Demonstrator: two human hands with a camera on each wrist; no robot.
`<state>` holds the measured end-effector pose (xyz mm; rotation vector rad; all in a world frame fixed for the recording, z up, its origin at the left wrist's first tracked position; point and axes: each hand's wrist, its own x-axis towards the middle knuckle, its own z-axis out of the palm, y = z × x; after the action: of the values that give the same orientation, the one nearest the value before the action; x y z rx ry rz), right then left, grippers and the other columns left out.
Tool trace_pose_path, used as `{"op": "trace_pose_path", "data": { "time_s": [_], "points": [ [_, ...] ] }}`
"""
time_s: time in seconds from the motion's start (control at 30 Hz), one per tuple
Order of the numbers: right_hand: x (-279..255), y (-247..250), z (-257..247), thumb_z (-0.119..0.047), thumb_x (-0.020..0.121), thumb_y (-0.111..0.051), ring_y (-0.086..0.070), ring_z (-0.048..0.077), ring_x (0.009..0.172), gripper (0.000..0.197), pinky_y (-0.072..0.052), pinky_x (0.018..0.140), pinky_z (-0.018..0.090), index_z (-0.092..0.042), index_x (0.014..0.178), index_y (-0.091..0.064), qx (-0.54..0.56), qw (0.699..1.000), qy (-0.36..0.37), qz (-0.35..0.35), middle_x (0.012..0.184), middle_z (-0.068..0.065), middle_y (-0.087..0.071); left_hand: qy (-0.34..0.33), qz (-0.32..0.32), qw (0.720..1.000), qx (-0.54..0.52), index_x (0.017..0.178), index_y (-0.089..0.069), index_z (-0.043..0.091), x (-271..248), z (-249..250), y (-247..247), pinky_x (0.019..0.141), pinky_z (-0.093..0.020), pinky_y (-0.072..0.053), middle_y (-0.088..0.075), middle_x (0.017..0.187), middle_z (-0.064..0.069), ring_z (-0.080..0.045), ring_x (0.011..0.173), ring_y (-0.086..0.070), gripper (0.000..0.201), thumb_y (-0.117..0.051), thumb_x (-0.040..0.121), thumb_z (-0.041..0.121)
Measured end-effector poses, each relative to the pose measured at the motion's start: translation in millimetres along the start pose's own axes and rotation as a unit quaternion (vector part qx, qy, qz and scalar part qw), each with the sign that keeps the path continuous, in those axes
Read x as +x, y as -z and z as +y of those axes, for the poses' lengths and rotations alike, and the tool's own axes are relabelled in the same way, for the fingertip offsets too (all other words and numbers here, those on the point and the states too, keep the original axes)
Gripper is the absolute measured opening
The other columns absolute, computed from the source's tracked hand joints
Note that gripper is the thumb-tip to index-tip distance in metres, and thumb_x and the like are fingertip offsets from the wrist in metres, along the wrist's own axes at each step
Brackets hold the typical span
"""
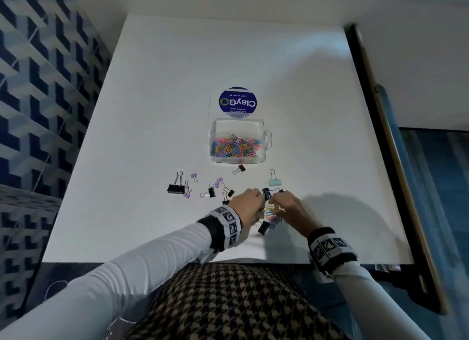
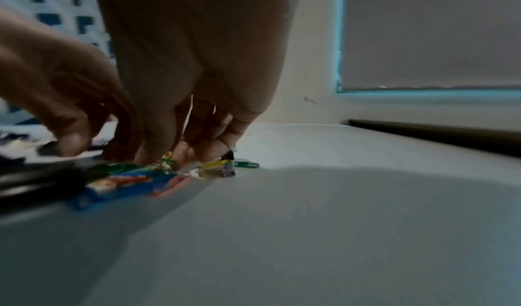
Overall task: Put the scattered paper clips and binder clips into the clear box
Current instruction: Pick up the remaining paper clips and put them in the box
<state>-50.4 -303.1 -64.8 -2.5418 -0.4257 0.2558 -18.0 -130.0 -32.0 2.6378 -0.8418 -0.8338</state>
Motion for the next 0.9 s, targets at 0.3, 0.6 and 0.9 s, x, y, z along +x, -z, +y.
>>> {"op": "trace_pose_path", "data": {
  "time_s": [0.3,0.6,0.9],
  "points": [
    [2.0,-10.4,-8.9,0.000,0.064,-0.070,-0.038,0.015,0.074,0.018,-0.036,0.053,0.026,-0.008,0.067,-0.054,-0.051,0.998,0.006,0.047,0.069,0.007,-0.058,0.031,-0.002,0.999,0.031,0.111,-0.053,0.005,3.5,11.0,-9.3,0.090,-0.041,-0.044,-0.051,0.121,-0.014,-0.030,0.118,-0.044,0.033,-0.060,0.080,0.009],
    [6.7,13.0,-11.0,0.004,0.065,-0.075,-0.048,-0.005,0.050,0.022,-0.035,0.053,0.005,-0.013,0.065,-0.061,0.243,0.949,-0.189,0.067,0.055,-0.007,-0.056,0.067,0.014,0.979,-0.192,0.078,-0.051,0.020,0.2,-16.0,17.6,0.069,-0.024,-0.040,-0.067,0.093,-0.005,-0.021,0.083,-0.056,0.012,-0.055,0.079,0.009],
    [51.5,33.2,-30.3,0.001,0.074,-0.070,-0.056,0.014,0.051,0.016,-0.045,0.051,0.025,-0.012,0.072,-0.061,0.378,0.896,-0.223,0.063,0.056,0.002,-0.064,0.109,0.138,0.939,-0.296,0.097,-0.060,0.006,-6.2,-67.5,76.1,0.066,-0.020,-0.048,-0.065,0.094,-0.006,-0.017,0.081,-0.060,0.012,-0.055,0.089,0.014]
  ]
}}
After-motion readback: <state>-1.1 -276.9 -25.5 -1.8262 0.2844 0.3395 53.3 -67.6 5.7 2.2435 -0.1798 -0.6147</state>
